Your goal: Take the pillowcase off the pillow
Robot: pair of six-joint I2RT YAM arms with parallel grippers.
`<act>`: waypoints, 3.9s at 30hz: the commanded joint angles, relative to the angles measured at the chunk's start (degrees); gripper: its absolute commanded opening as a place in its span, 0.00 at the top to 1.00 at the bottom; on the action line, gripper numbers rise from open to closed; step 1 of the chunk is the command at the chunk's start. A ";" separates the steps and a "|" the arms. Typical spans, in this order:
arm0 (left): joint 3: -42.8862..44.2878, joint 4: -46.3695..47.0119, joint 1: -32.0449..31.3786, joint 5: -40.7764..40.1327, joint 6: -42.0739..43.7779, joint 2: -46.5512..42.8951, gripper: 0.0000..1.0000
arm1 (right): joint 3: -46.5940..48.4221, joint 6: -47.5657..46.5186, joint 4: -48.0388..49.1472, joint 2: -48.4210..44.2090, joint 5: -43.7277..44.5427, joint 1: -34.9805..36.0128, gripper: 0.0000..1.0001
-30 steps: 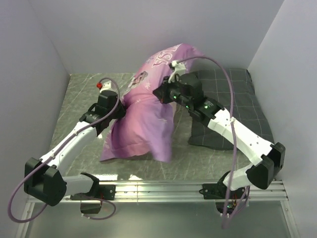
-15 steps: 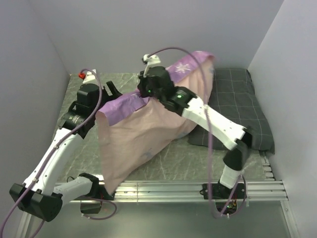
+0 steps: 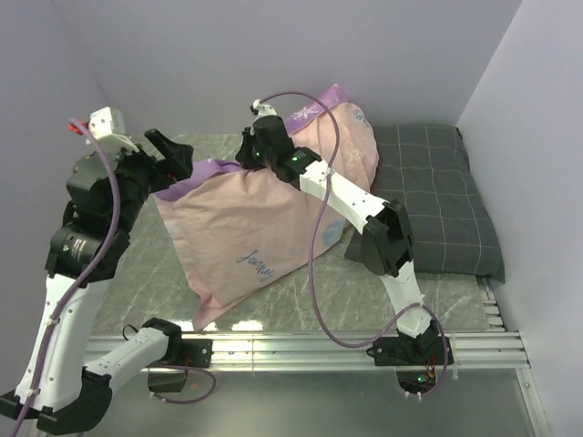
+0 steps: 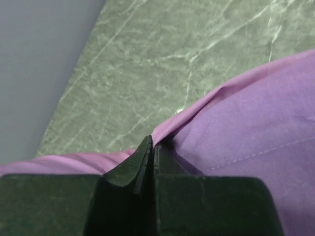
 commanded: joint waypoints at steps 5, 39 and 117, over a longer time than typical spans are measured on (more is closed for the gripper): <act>-17.08 5.29 -5.23 7.27 -3.76 2.21 0.03 | 2.05 -0.96 7.83 -5.77 -3.29 -2.73 0.57; -12.99 11.99 8.38 4.61 -4.83 21.81 0.33 | -37.25 4.29 18.16 -19.03 -14.25 -23.74 0.95; -16.39 8.39 1.87 -2.67 -1.13 26.38 0.99 | -66.51 4.92 10.30 -54.50 12.62 -0.45 0.22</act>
